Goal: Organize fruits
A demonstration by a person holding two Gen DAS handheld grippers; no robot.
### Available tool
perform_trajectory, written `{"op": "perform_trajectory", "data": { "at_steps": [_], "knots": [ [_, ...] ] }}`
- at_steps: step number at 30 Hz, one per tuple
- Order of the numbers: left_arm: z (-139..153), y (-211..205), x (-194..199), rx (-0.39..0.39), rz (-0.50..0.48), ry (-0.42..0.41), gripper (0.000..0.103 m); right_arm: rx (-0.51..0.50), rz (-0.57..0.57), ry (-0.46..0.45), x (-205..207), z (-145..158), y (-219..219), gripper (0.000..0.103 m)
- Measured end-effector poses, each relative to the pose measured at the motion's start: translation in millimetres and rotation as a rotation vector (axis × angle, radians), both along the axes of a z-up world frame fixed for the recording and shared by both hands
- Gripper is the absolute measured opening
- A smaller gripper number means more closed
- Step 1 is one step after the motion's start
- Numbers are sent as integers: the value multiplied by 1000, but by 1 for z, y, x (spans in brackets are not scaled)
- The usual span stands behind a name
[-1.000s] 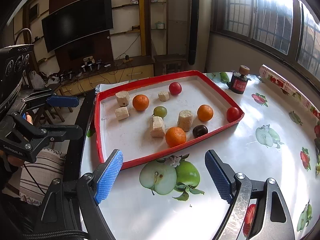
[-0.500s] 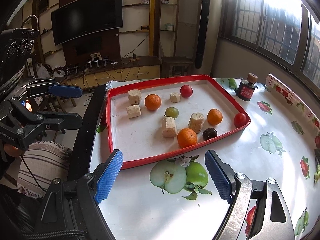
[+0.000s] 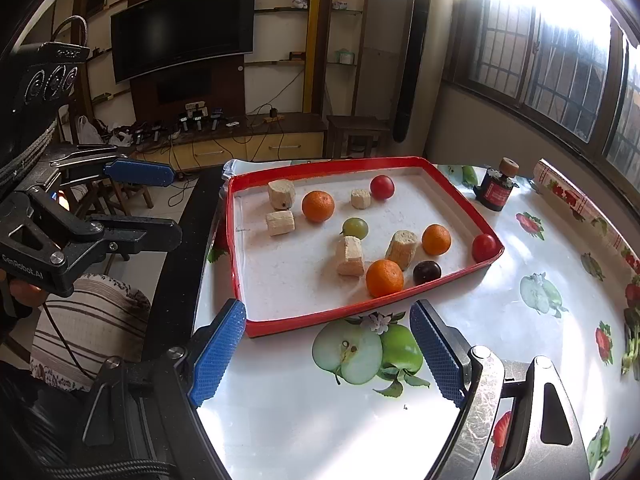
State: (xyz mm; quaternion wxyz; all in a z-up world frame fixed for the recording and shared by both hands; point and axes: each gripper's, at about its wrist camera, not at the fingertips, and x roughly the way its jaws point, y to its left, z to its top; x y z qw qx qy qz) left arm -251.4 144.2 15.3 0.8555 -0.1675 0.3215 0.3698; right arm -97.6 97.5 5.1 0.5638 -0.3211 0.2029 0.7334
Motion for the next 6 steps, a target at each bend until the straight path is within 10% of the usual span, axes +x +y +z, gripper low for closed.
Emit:
{"op": "perform_trajectory", "data": {
  "at_steps": [6],
  "knots": [
    [1, -3, 2, -1, -3, 5, 76, 4, -8, -7, 0, 0, -5, 86]
  ]
}}
